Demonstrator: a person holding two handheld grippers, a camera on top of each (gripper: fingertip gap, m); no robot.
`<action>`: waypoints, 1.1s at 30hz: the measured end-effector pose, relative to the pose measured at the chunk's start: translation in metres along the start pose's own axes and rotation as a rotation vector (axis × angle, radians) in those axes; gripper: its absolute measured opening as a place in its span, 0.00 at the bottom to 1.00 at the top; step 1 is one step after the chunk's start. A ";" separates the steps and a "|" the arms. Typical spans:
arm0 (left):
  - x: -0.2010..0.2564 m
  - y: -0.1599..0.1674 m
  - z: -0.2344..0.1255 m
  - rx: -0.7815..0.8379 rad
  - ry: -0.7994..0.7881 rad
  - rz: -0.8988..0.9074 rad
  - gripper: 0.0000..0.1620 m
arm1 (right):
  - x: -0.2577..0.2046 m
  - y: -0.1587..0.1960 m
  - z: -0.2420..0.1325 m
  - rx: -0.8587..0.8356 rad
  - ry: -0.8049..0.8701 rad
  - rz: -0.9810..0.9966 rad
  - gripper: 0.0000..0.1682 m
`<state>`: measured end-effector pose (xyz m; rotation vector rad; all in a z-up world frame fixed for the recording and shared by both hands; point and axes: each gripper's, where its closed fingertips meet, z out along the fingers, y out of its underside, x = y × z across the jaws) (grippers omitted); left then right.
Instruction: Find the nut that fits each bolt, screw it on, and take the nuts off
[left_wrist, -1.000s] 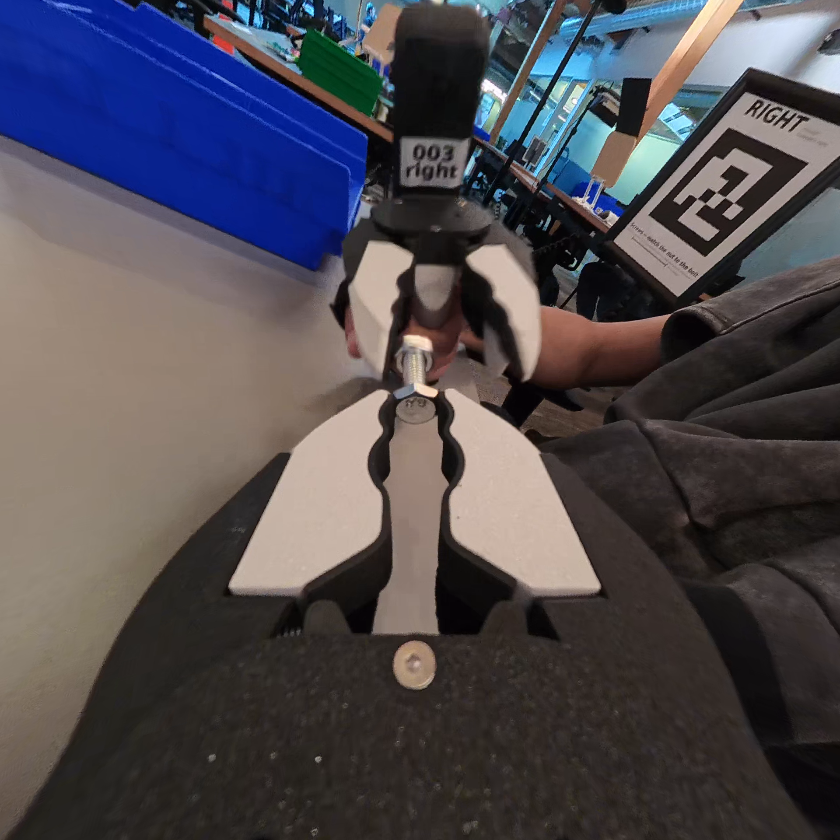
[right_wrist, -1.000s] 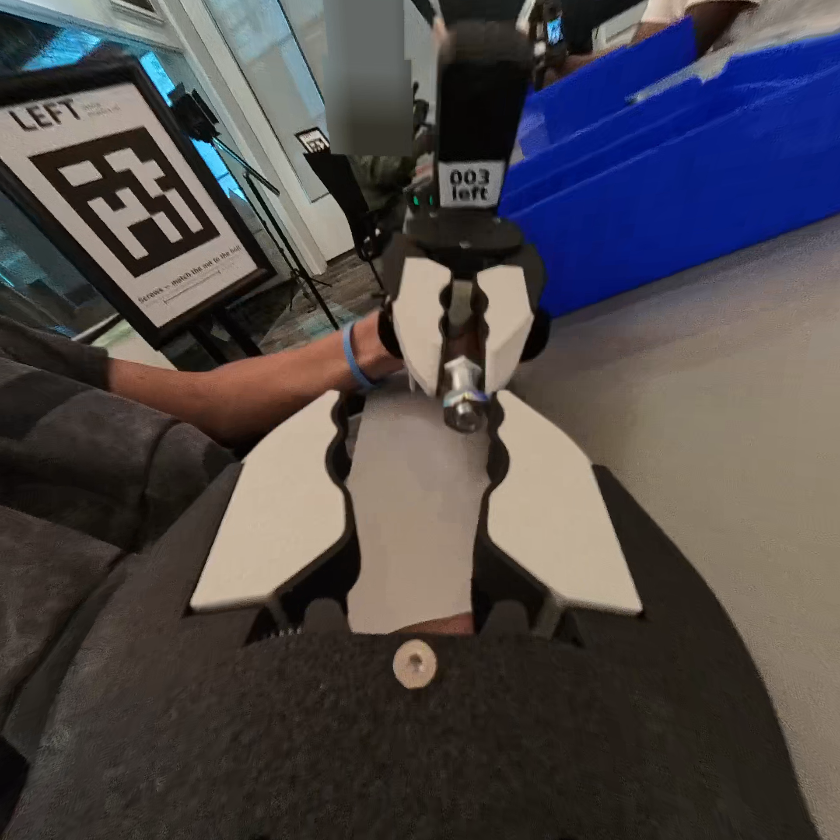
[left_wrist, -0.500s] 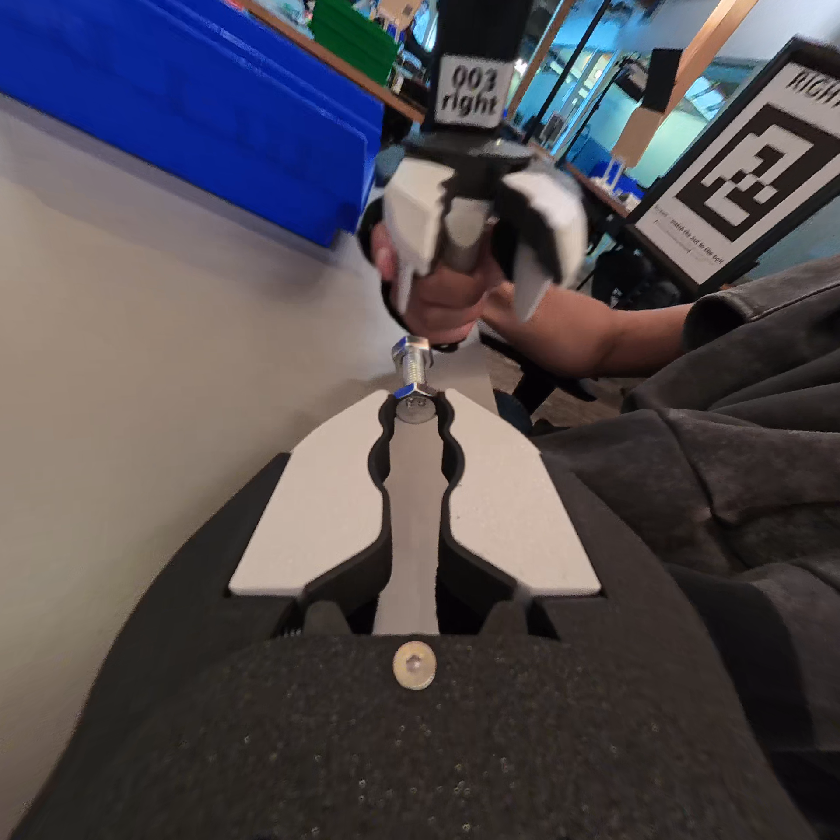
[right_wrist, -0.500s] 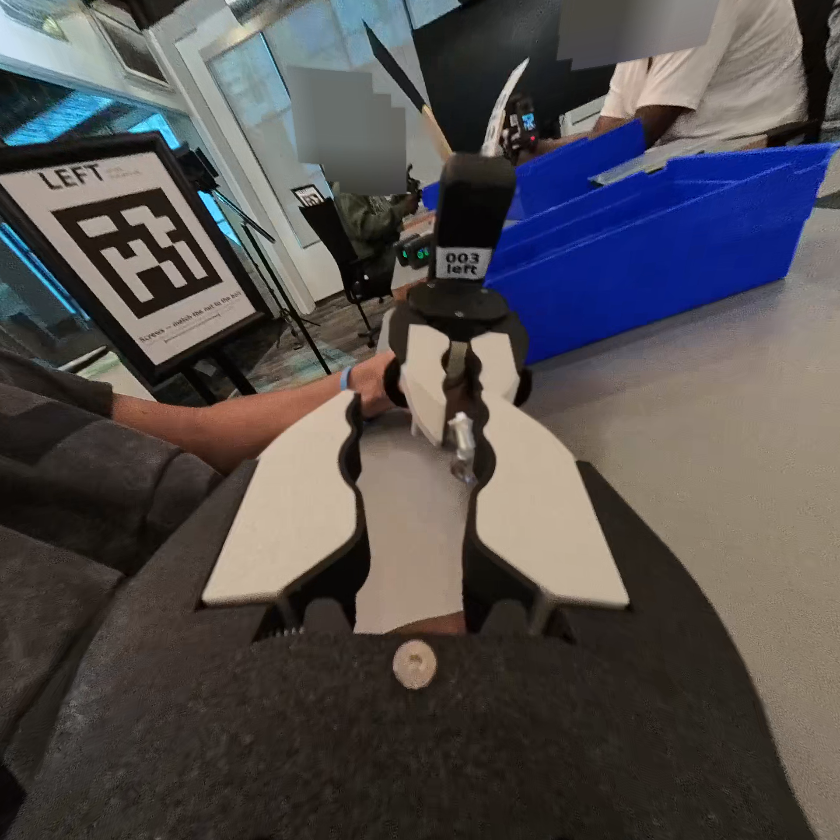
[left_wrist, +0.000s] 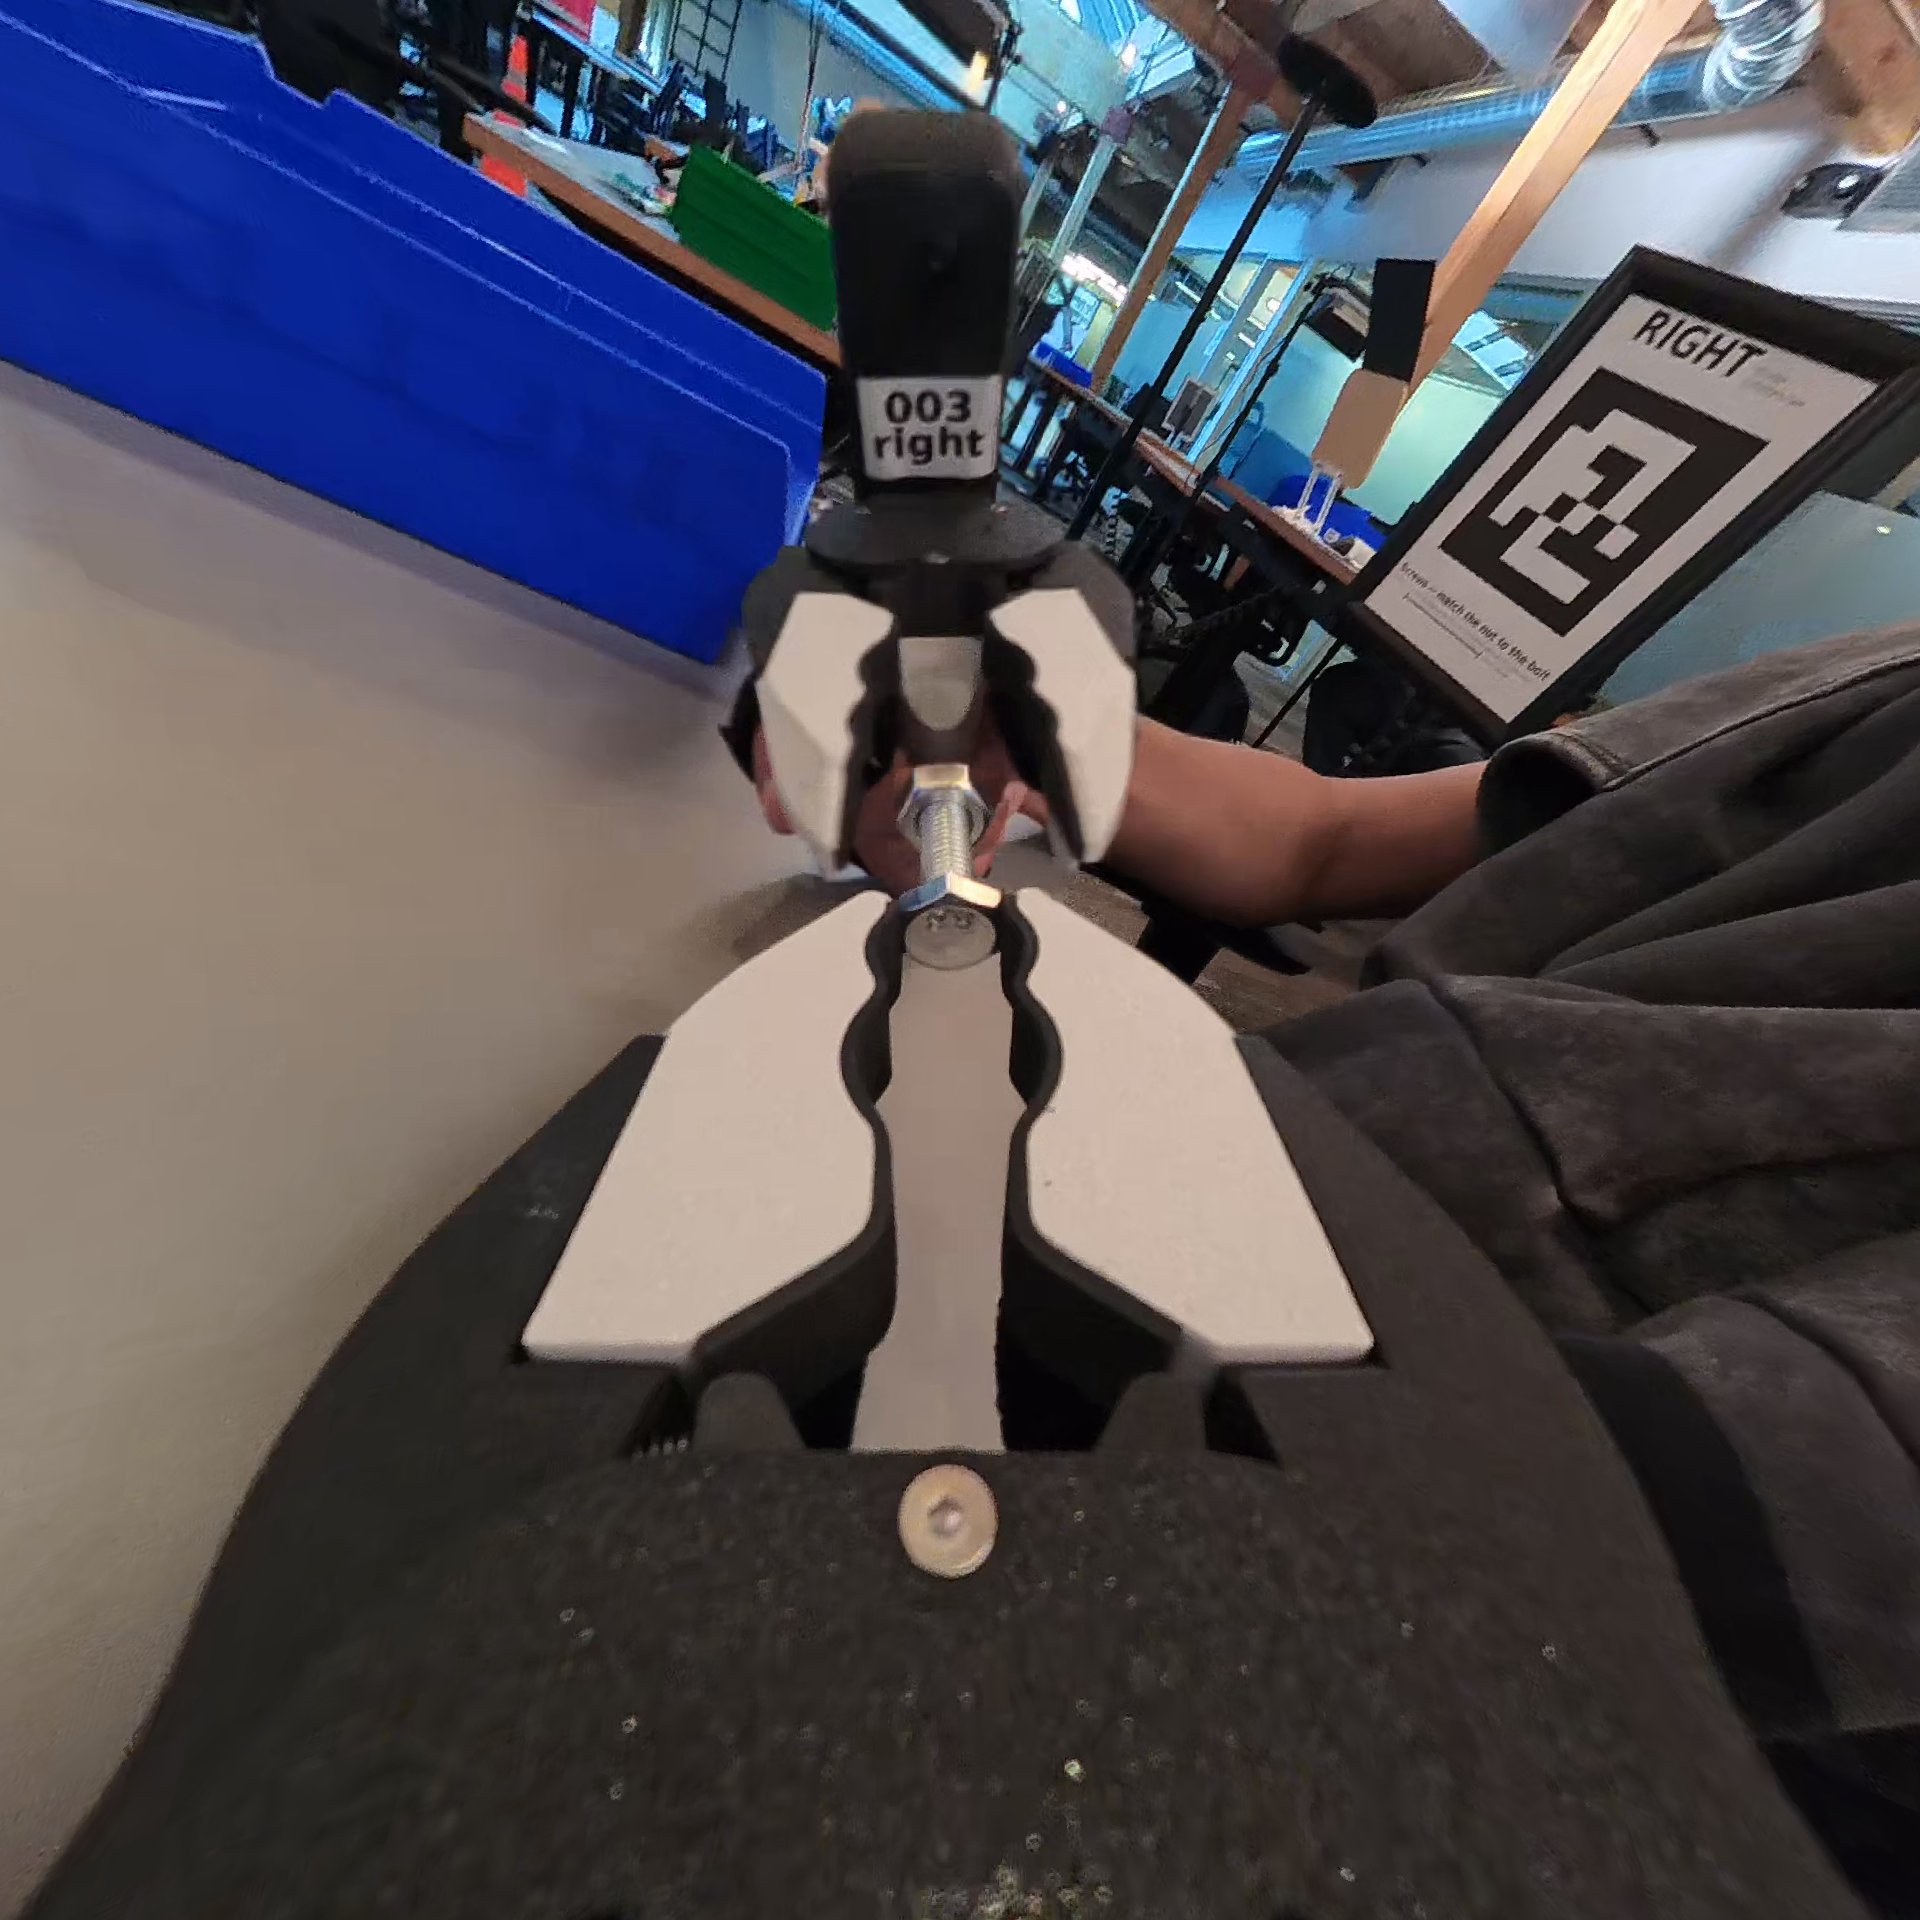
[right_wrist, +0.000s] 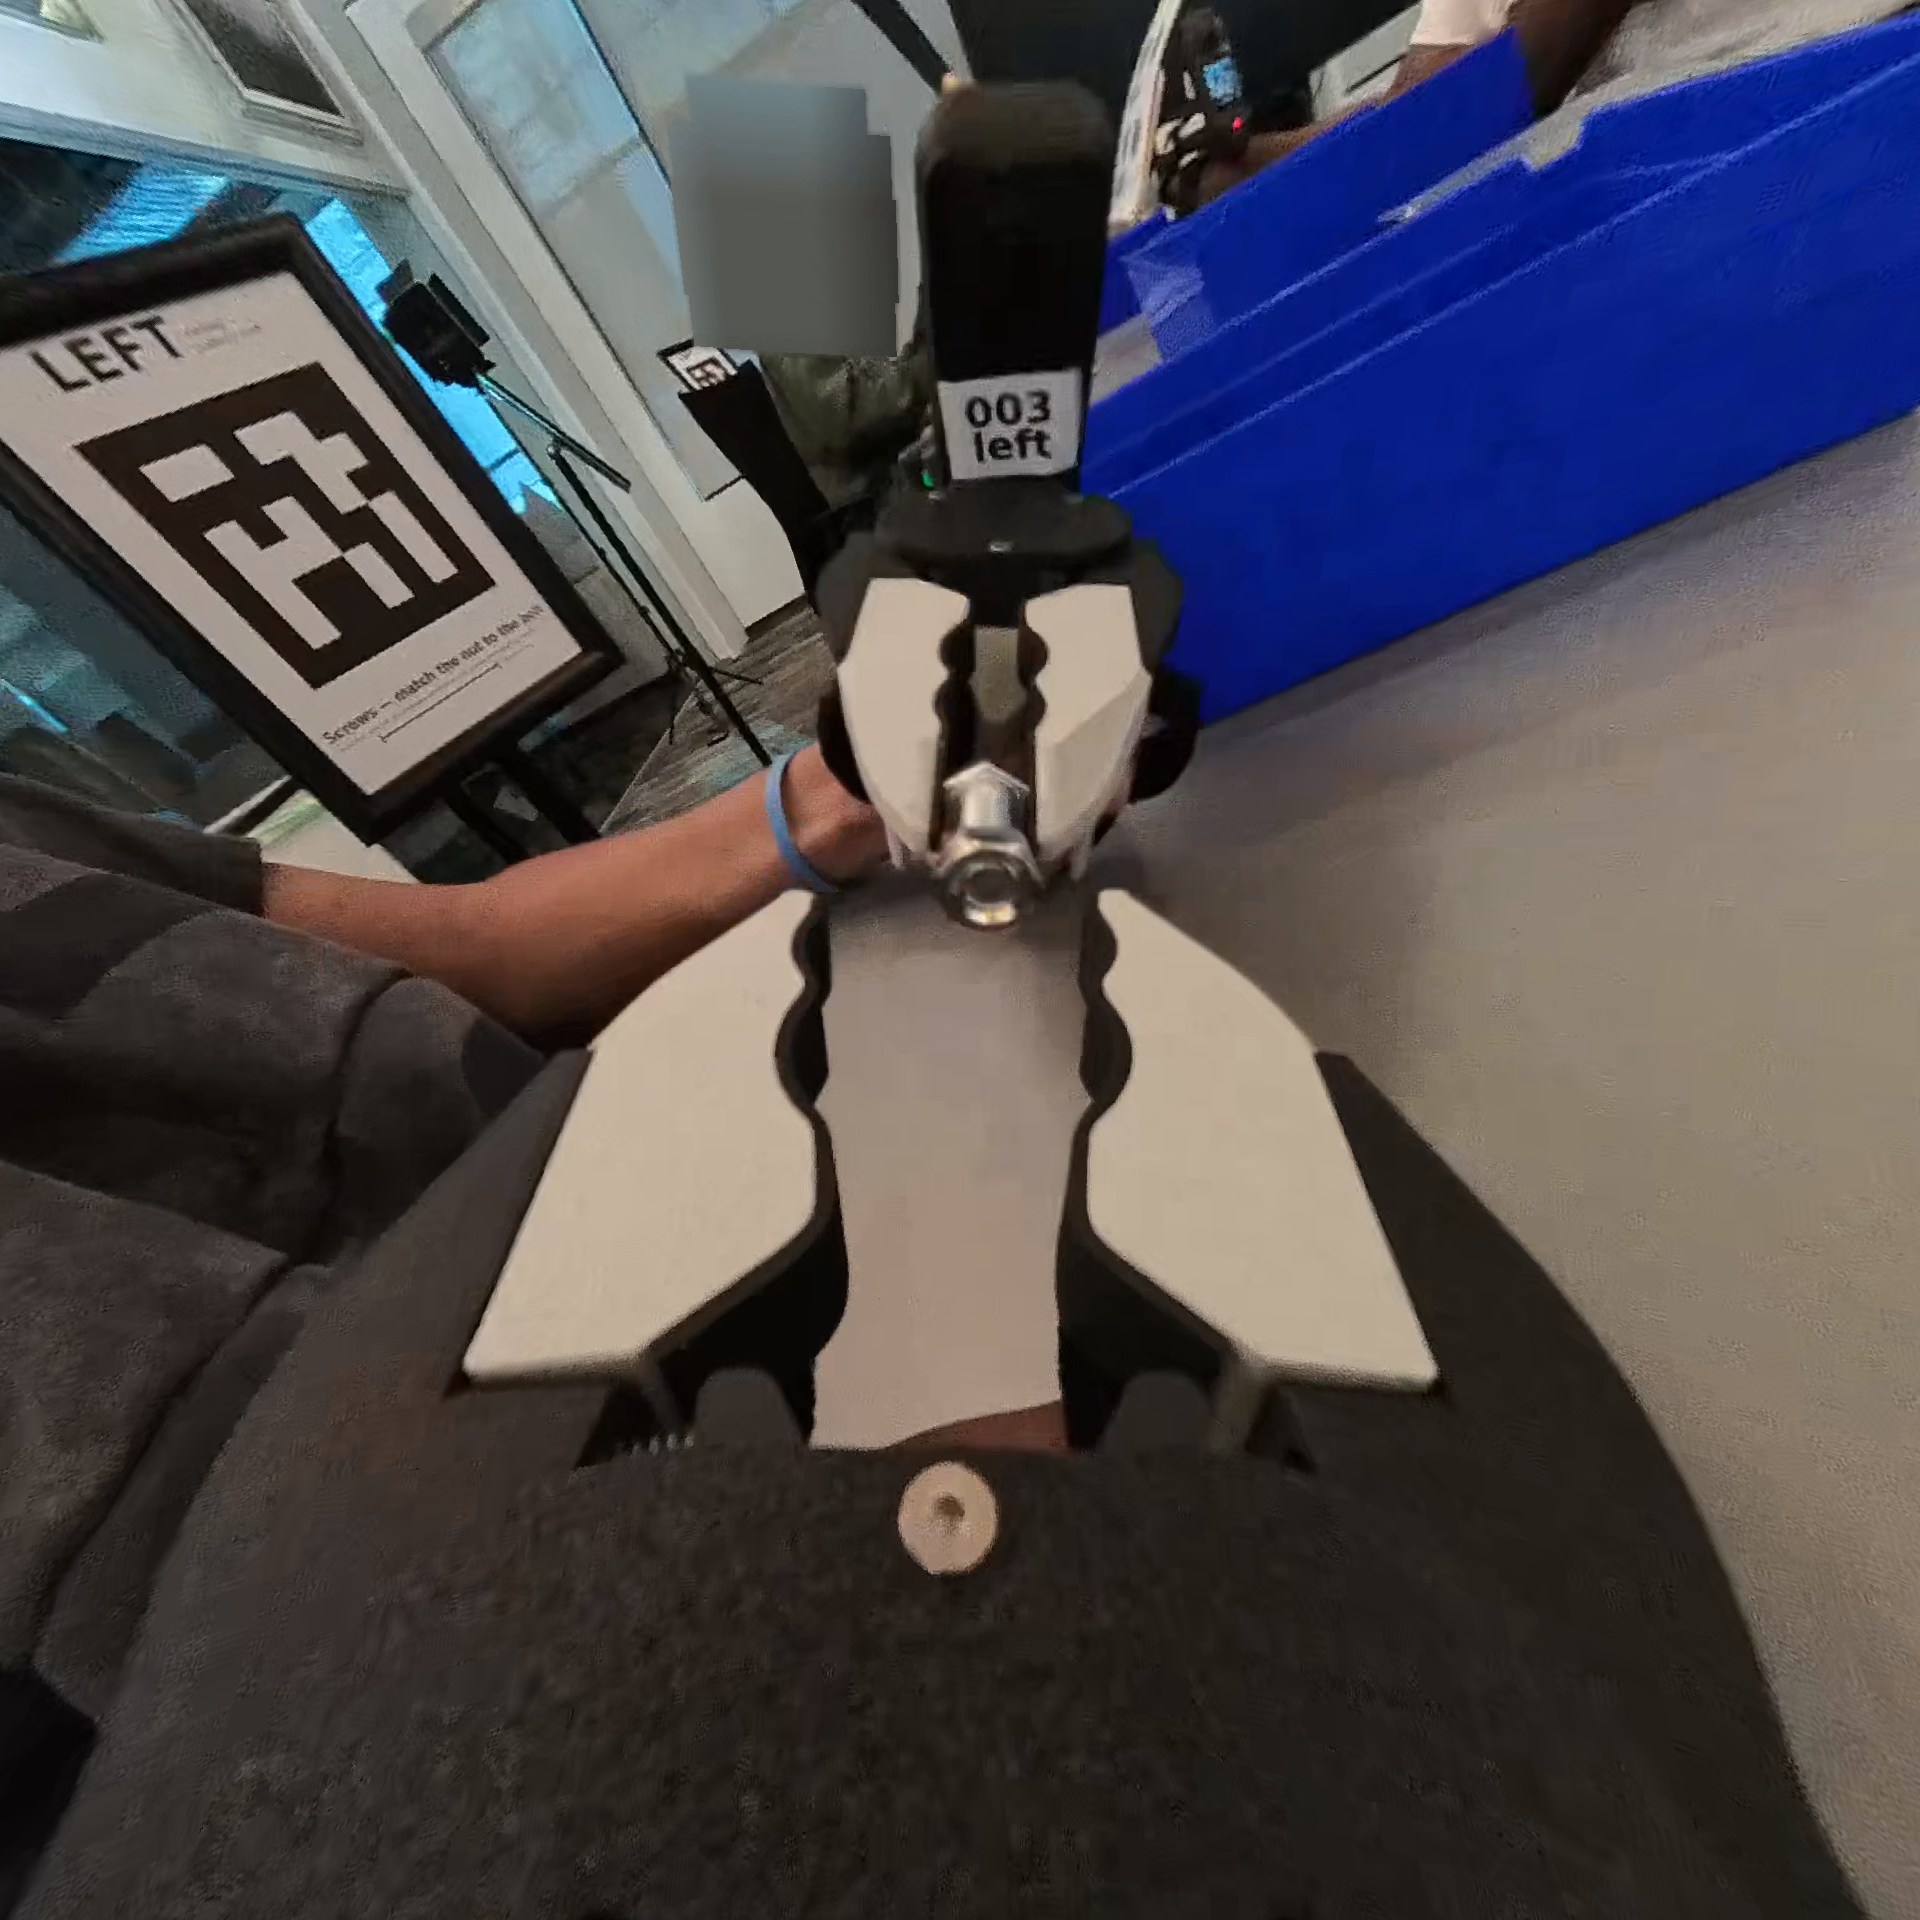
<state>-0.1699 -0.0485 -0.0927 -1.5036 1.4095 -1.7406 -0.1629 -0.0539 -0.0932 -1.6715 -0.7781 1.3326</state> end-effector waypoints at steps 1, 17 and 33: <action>-0.003 0.002 0.000 -0.011 -0.015 -0.004 0.11 | -0.005 -0.006 0.002 0.023 -0.015 -0.009 0.29; -0.008 0.006 -0.002 -0.024 -0.028 -0.023 0.11 | 0.002 -0.019 -0.006 0.057 0.040 -0.037 0.24; -0.009 0.005 -0.004 -0.019 -0.039 -0.015 0.11 | 0.008 0.009 0.001 -0.026 -0.055 0.243 0.25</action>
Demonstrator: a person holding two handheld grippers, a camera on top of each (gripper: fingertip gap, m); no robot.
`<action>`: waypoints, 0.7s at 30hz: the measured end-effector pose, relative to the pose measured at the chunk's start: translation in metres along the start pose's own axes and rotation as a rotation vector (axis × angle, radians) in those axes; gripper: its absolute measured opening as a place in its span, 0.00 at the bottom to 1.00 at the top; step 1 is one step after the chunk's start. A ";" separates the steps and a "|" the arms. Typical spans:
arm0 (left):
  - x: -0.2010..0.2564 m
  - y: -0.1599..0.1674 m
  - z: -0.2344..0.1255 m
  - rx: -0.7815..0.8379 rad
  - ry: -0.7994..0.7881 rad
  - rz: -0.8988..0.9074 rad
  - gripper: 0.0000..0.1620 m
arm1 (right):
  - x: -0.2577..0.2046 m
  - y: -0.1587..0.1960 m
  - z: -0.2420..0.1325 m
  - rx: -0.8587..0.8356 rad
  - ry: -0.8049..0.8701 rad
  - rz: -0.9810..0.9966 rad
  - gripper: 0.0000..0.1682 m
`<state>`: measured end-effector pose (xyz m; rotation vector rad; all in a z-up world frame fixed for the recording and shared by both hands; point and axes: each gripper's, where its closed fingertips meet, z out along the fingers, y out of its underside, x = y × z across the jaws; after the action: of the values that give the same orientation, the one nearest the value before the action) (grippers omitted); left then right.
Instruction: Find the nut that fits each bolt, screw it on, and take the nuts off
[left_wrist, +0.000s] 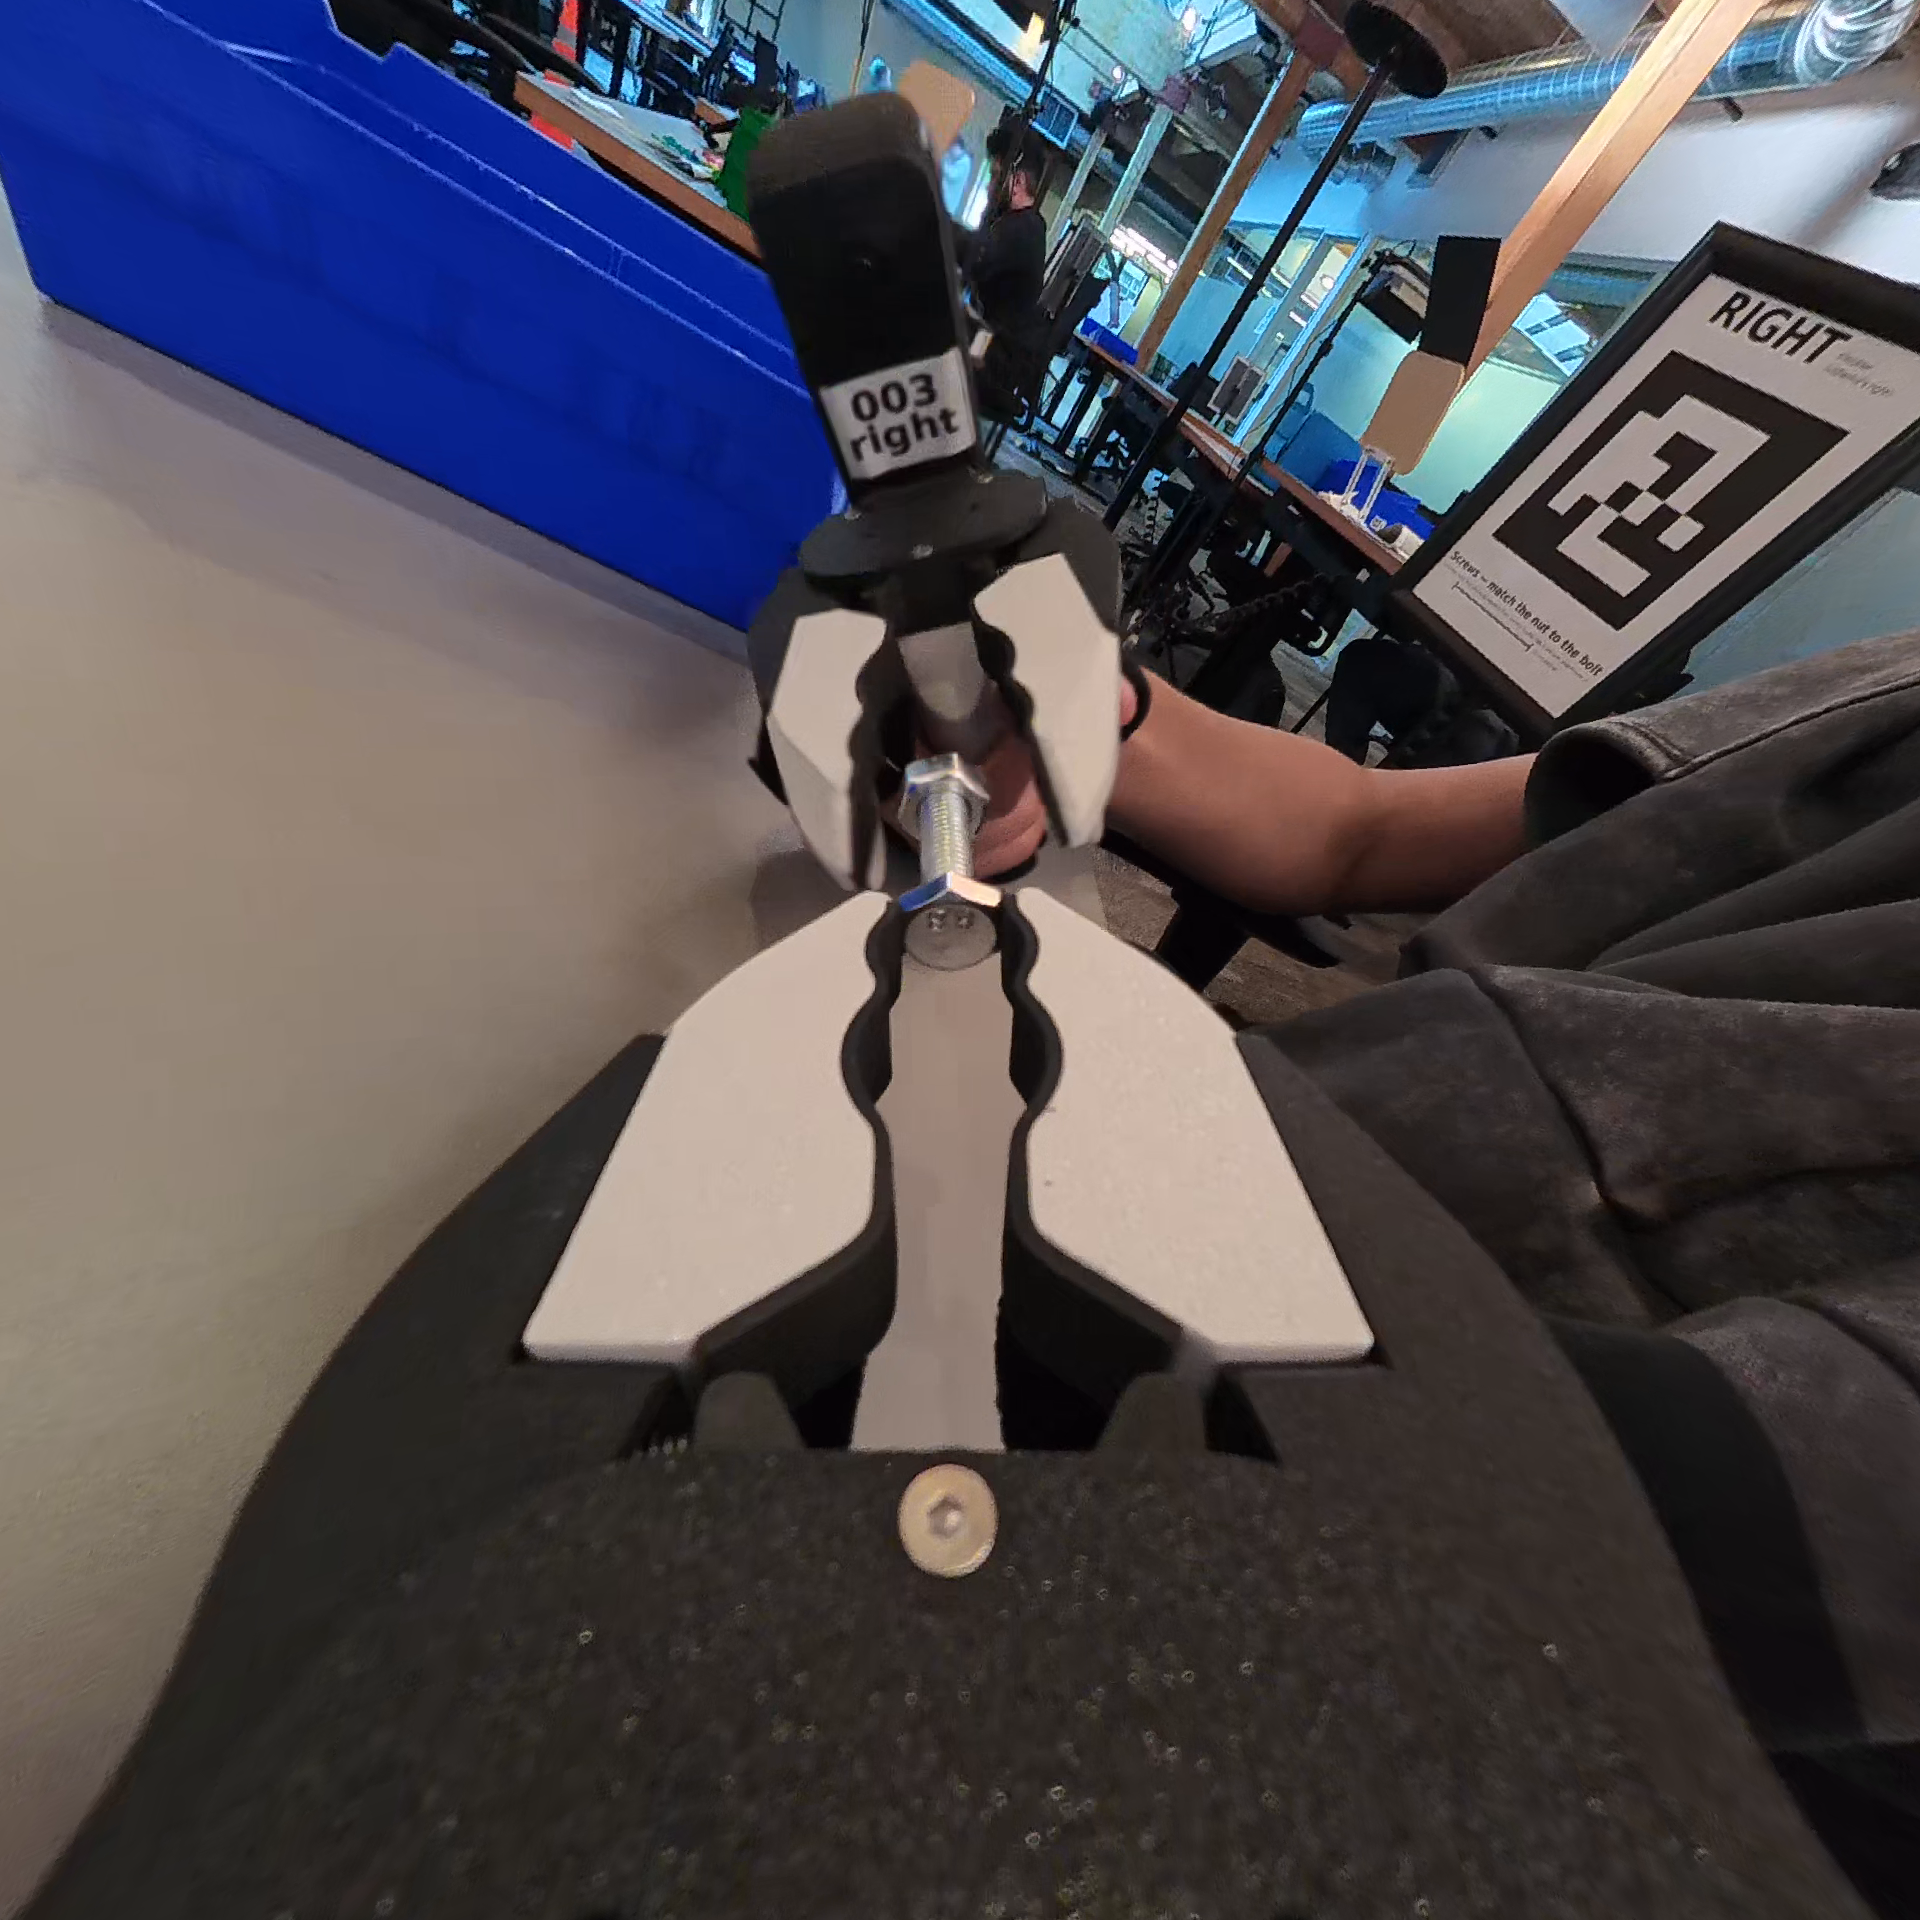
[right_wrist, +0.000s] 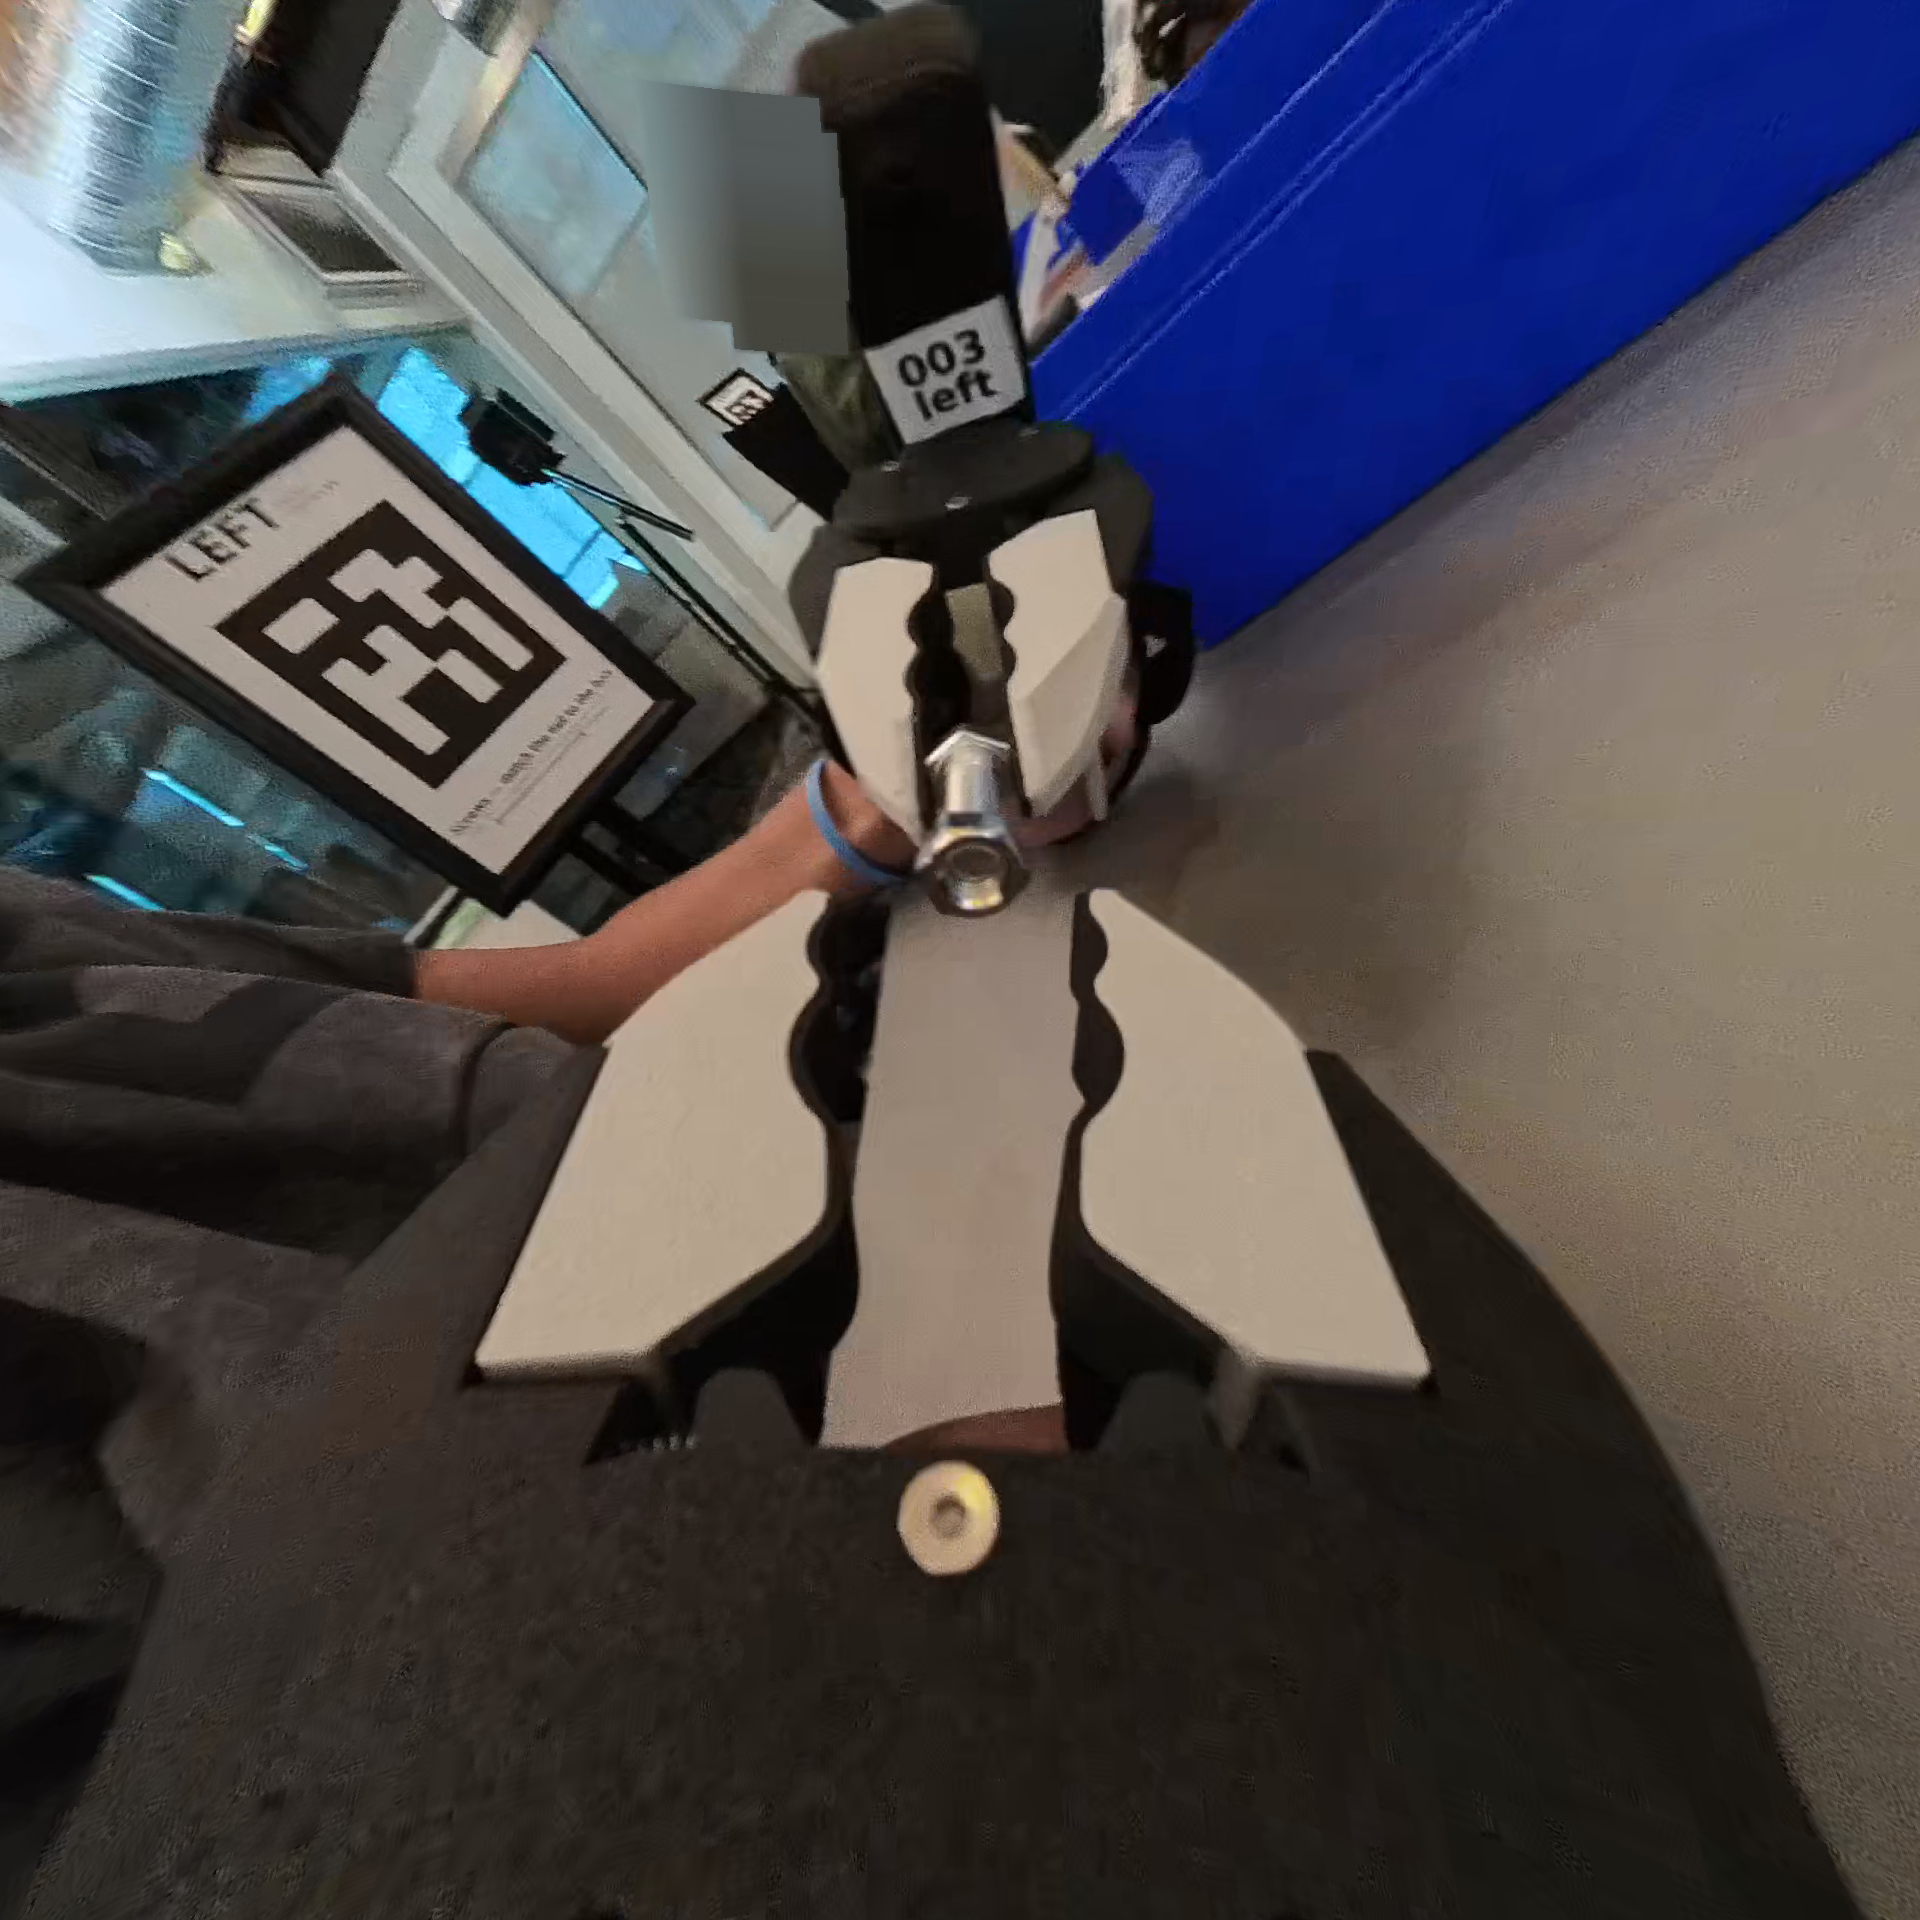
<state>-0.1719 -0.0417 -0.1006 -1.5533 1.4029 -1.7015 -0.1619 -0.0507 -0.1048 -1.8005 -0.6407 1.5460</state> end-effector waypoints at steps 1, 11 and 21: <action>-0.002 0.001 0.000 -0.006 -0.011 0.002 0.11 | -0.008 -0.002 0.002 0.006 -0.055 0.021 0.26; -0.001 0.002 0.001 -0.014 -0.008 0.006 0.11 | 0.006 -0.011 -0.004 0.052 0.066 -0.064 0.27; -0.004 0.007 0.003 -0.039 -0.025 0.003 0.11 | 0.009 -0.014 -0.010 0.053 0.107 -0.078 0.25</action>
<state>-0.1701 -0.0417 -0.1087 -1.5868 1.4341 -1.6568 -0.1499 -0.0367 -0.0998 -1.7843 -0.6062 1.3930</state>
